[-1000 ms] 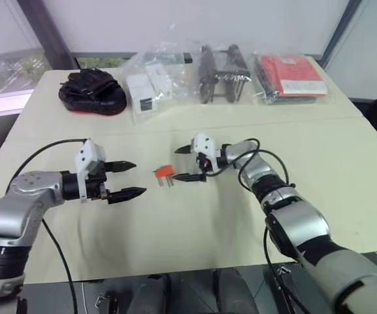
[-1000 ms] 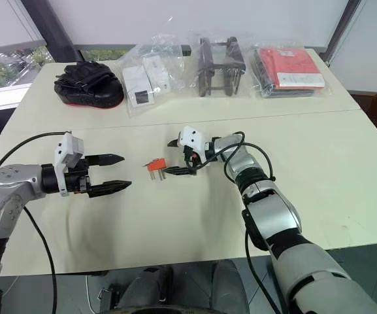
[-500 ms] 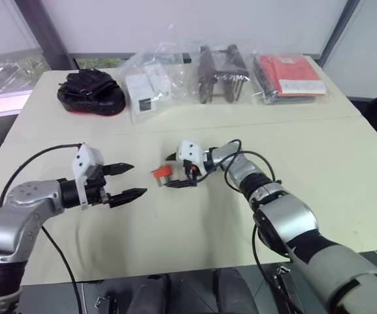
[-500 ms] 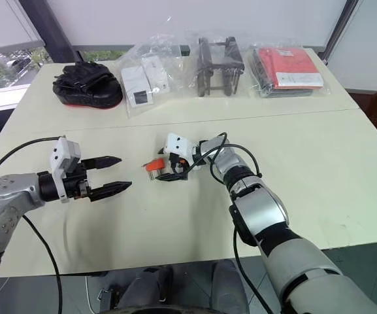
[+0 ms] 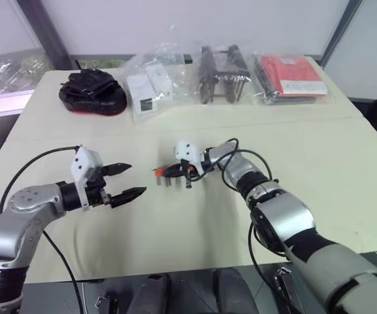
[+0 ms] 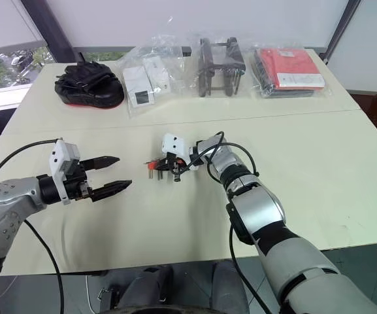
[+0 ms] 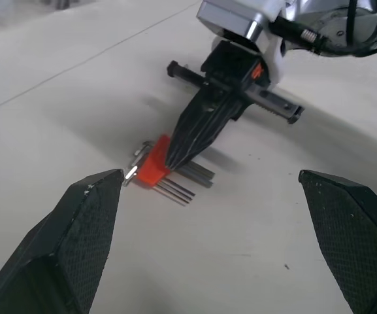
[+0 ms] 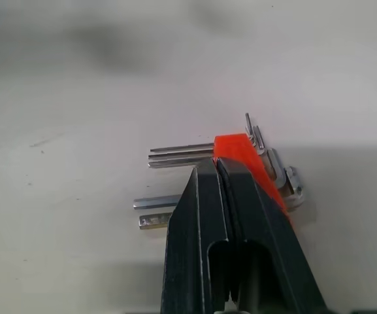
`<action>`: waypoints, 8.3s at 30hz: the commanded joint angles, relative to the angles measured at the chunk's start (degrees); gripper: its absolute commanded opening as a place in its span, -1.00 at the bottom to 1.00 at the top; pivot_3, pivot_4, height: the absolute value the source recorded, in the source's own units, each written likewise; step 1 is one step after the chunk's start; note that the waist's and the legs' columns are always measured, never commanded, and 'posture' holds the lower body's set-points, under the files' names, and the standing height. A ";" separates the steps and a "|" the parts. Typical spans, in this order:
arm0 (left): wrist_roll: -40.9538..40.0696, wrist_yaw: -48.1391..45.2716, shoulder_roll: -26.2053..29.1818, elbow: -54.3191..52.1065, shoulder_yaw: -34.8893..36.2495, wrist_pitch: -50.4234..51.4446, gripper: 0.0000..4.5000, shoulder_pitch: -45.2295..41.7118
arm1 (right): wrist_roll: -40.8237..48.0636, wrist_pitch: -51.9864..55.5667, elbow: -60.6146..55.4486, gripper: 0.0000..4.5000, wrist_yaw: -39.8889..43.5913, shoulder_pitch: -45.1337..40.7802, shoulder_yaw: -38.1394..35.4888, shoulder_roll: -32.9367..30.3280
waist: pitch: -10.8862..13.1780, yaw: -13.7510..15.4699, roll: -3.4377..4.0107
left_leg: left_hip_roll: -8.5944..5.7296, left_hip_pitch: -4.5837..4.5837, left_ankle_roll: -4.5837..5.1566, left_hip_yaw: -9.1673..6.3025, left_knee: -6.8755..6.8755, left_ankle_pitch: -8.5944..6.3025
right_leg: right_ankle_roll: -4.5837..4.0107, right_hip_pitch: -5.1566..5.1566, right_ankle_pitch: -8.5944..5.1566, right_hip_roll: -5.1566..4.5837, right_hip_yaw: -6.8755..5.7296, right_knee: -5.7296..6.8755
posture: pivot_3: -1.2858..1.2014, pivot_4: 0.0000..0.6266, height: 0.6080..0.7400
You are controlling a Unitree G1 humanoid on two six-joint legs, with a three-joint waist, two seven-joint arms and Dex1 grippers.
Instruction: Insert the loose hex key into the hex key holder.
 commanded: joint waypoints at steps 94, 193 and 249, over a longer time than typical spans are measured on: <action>12.01 -25.48 -19.94 64.78 -9.60 -13.85 -0.98 -55.18 | -21.20 -42.76 -25.11 -0.57 -45.22 0.87 11.17 -23.05 | 0.02 -1.79 -0.07 | -0.06 -0.13 -0.02 0.23 0.08 0.02 | 0.02 -0.12 0.00 0.02 -0.03 0.00 | 0.03 -0.52 1.00; 11.60 -3.34 -16.04 18.84 -11.67 -14.78 -1.00 -21.48 | 18.40 41.17 -53.17 -0.98 -39.03 12.32 -10.69 -8.11 | -0.43 0.22 -0.08 | -0.07 -0.23 0.14 0.24 0.46 -0.07 | 0.01 -0.10 0.01 -0.04 0.01 0.26 | 0.03 -0.52 1.00; 5.90 -13.87 -25.25 45.33 -7.49 -12.59 -1.00 -48.88 | 38.73 36.18 -69.56 -0.98 -37.07 21.31 -16.08 0.96 | -0.42 0.09 -0.09 | -0.07 -0.25 0.16 0.01 0.42 -0.08 | 0.02 -0.15 0.01 -0.03 -0.02 0.24 | 0.03 -0.52 1.00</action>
